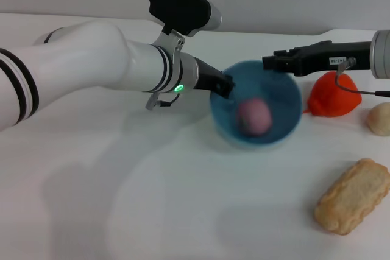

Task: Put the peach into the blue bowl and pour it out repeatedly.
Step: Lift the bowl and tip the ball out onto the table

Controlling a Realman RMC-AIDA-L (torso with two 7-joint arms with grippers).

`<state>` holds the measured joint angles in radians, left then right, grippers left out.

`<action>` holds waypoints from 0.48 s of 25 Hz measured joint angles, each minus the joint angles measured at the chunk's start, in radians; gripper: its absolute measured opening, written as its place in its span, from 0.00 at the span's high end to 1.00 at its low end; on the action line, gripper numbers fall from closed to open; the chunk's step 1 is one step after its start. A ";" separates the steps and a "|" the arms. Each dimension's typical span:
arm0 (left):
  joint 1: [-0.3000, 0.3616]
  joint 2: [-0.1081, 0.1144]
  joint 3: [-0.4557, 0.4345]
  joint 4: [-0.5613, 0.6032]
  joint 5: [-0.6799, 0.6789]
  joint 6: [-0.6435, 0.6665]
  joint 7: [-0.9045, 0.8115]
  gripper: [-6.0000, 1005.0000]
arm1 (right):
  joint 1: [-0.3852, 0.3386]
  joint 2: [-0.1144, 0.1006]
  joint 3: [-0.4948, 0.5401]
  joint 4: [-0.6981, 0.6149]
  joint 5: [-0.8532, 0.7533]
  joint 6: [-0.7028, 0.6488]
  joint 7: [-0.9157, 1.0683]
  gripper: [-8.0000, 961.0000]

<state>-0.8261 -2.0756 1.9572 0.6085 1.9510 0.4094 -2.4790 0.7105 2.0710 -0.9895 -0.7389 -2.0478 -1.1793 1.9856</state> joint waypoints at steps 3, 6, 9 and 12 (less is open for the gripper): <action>0.002 0.000 0.000 -0.002 0.000 -0.003 0.000 1.00 | -0.006 0.002 0.000 0.000 0.009 0.014 -0.020 0.65; 0.006 0.001 0.000 0.000 0.002 -0.005 0.000 1.00 | -0.051 0.002 0.010 -0.004 0.070 0.069 -0.107 0.55; 0.010 0.003 0.000 0.001 0.003 -0.006 0.000 1.00 | -0.108 0.003 0.010 -0.026 0.131 0.104 -0.195 0.47; 0.012 0.003 0.000 0.001 0.006 -0.007 0.005 1.00 | -0.205 0.004 0.010 -0.077 0.231 0.153 -0.350 0.45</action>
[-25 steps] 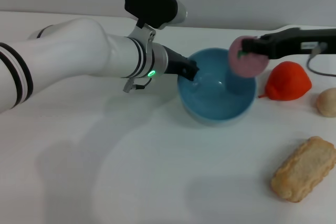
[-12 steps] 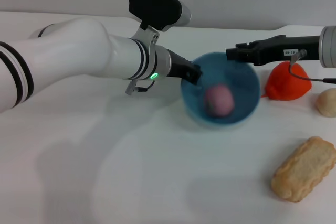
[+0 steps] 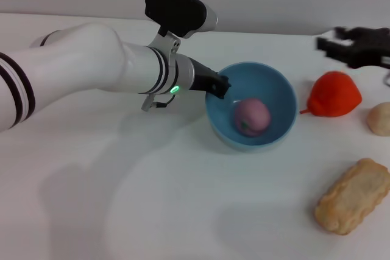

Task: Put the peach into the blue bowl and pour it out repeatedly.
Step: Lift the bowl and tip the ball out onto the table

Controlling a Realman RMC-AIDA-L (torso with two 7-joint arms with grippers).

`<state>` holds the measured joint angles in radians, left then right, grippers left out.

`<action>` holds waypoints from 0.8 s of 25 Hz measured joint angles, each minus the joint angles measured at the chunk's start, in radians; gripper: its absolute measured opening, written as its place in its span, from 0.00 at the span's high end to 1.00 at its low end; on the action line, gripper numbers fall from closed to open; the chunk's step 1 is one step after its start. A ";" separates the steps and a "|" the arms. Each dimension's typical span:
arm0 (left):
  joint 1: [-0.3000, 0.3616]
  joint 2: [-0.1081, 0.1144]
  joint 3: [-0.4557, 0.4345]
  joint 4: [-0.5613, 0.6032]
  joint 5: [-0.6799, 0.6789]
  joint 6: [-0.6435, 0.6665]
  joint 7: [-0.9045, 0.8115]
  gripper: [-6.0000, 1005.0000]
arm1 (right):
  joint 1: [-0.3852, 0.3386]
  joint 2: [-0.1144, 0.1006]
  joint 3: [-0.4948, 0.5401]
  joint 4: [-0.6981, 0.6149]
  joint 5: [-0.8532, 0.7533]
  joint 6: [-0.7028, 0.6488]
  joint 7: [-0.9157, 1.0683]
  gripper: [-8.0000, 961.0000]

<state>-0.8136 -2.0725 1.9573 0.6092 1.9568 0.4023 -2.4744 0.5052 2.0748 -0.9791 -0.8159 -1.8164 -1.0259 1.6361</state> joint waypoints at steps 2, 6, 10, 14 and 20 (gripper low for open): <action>0.001 0.000 0.000 0.000 0.002 -0.007 0.004 1.00 | -0.069 0.001 0.001 -0.013 0.126 0.041 -0.139 0.45; -0.004 0.001 0.003 0.008 0.005 -0.028 0.009 1.00 | -0.178 0.002 0.003 0.077 0.499 0.083 -0.502 0.45; -0.003 0.004 0.008 0.076 0.047 -0.044 0.059 1.00 | -0.221 -0.002 0.004 0.227 0.773 0.078 -0.744 0.45; -0.011 0.004 0.004 0.152 0.159 -0.046 0.086 1.00 | -0.244 -0.001 0.006 0.354 0.914 0.067 -0.891 0.46; -0.058 -0.004 0.017 0.212 0.352 -0.059 0.087 1.00 | -0.255 0.000 0.065 0.578 1.126 -0.119 -1.118 0.45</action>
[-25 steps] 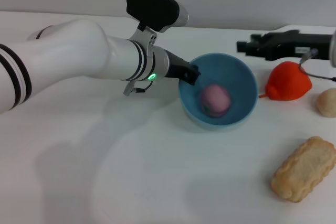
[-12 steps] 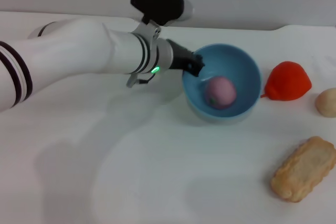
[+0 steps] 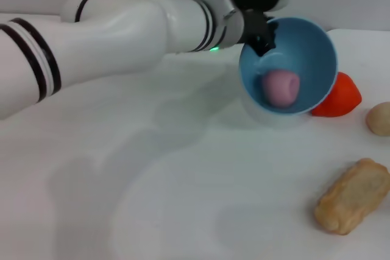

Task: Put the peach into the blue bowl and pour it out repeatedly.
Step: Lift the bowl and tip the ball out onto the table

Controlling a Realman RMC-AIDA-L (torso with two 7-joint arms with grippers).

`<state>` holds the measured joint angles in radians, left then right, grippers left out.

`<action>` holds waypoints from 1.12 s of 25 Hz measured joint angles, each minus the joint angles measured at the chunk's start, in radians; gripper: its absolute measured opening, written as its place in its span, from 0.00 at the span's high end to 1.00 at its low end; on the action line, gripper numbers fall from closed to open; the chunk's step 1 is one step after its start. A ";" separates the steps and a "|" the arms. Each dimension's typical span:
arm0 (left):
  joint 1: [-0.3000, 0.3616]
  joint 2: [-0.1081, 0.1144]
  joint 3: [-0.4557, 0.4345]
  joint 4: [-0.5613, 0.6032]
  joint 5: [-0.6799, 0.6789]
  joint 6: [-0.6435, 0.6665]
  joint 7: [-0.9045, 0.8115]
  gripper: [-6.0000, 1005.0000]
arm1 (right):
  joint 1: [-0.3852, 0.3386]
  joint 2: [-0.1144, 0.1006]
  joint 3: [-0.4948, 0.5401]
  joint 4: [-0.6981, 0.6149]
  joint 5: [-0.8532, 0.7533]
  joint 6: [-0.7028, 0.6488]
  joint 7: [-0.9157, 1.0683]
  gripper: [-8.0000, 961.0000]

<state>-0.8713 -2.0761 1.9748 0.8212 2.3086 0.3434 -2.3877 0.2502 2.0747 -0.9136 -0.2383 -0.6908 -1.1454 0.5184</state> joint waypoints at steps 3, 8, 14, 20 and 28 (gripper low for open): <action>-0.010 -0.001 0.026 0.021 0.068 -0.024 0.000 1.00 | -0.010 0.000 0.036 0.071 0.053 -0.098 -0.055 0.45; -0.009 -0.001 0.091 0.066 0.271 -0.065 0.000 1.00 | -0.016 0.001 0.065 0.114 0.064 -0.128 -0.059 0.45; -0.001 -0.003 0.131 0.111 0.469 -0.090 0.001 1.00 | -0.012 0.000 0.067 0.134 0.066 -0.119 -0.054 0.45; 0.037 -0.002 0.217 0.133 0.574 -0.170 0.065 0.99 | -0.003 -0.002 0.071 0.139 0.067 -0.091 -0.054 0.45; 0.196 -0.002 0.297 0.153 0.575 -0.484 0.356 0.99 | 0.010 -0.001 0.090 0.140 0.068 -0.079 -0.054 0.45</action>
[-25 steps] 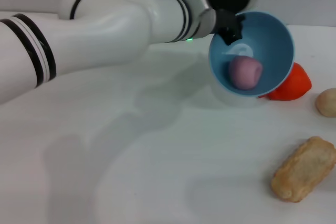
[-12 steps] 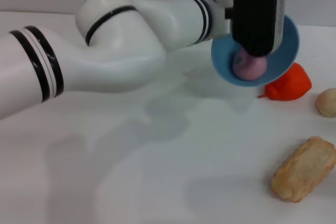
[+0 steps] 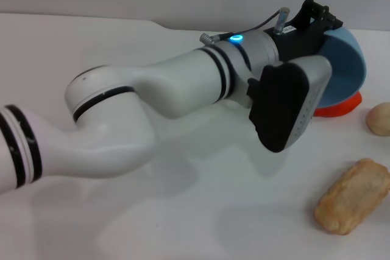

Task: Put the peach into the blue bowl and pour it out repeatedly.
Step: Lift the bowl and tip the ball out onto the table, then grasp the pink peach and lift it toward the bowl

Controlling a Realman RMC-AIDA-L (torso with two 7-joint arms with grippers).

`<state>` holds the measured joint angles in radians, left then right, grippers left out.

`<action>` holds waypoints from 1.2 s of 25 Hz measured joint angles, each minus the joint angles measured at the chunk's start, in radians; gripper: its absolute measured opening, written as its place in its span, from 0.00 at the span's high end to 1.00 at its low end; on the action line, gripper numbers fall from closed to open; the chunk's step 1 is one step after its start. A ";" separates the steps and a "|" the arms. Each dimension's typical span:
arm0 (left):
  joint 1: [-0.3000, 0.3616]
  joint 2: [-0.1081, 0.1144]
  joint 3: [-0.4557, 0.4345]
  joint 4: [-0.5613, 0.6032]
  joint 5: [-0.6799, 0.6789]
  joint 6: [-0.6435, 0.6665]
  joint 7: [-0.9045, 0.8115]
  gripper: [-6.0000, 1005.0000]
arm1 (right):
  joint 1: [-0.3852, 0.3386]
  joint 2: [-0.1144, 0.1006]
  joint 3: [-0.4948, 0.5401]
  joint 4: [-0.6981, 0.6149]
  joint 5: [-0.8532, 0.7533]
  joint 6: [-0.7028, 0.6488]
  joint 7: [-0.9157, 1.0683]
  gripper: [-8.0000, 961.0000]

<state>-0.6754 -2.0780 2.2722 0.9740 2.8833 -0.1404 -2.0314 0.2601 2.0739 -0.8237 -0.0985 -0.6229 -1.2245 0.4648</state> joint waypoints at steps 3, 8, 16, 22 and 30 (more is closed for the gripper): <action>0.004 0.000 0.009 -0.007 -0.001 -0.005 0.002 0.99 | 0.008 0.000 0.000 0.000 0.000 0.001 0.000 0.45; 0.014 0.000 0.044 -0.035 0.000 -0.054 0.019 1.00 | 0.021 0.000 0.000 0.000 0.000 0.010 0.000 0.46; 0.065 -0.001 0.063 -0.055 -0.001 -0.218 0.136 0.99 | 0.026 0.000 0.000 0.000 0.000 0.013 0.000 0.45; 0.079 0.000 0.075 -0.071 -0.014 -0.257 0.199 0.99 | 0.028 0.000 0.000 0.001 0.000 0.014 0.000 0.45; 0.002 0.000 -0.023 -0.090 -0.489 -0.111 0.070 0.99 | 0.053 -0.005 -0.021 0.009 -0.047 0.100 0.152 0.46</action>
<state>-0.6739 -2.0780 2.2488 0.8841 2.3946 -0.2519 -1.9614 0.3127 2.0693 -0.8446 -0.0896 -0.6698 -1.1242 0.6169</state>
